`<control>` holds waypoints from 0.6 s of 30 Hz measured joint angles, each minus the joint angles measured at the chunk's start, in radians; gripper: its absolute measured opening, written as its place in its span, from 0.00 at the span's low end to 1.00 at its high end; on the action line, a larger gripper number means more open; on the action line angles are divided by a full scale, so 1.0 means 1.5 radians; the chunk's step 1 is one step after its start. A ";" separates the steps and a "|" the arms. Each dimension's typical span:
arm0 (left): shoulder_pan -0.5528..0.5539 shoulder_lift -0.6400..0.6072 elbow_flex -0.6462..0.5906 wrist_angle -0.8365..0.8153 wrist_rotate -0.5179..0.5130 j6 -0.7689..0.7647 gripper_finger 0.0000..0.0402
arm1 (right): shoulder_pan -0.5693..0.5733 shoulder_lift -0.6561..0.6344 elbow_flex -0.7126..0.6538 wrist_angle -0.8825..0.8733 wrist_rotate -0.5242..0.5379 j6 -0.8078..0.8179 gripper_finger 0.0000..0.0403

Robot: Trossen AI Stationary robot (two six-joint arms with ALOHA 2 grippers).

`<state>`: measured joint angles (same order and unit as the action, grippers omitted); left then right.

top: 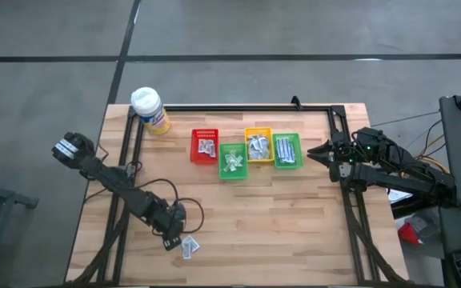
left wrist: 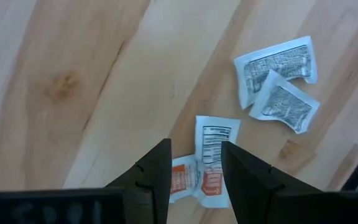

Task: Pick & Place First Aid Supplies
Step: Put the ointment pack into the red basket

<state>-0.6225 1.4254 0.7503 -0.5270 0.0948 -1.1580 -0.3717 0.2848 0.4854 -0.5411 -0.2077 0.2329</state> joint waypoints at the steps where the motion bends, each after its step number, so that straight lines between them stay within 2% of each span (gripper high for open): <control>1: -0.001 0.000 0.002 0.001 0.000 0.000 0.33 | 0.000 0.000 0.000 0.000 0.000 0.000 0.21; 7: -0.016 0.000 0.022 0.030 -0.001 -0.027 0.33 | 0.000 0.000 0.000 0.000 0.000 0.000 0.21; 12: -0.034 0.002 0.026 0.026 -0.035 -0.080 0.33 | 0.000 0.000 0.000 0.000 0.000 0.000 0.20; 18: -0.035 0.060 0.025 0.028 -0.013 -0.102 0.33 | 0.000 0.000 0.000 0.000 0.000 0.000 0.17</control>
<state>-0.6746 1.5158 0.7883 -0.4852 0.0748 -1.3102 -0.3714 0.2851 0.4854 -0.5408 -0.2077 0.2329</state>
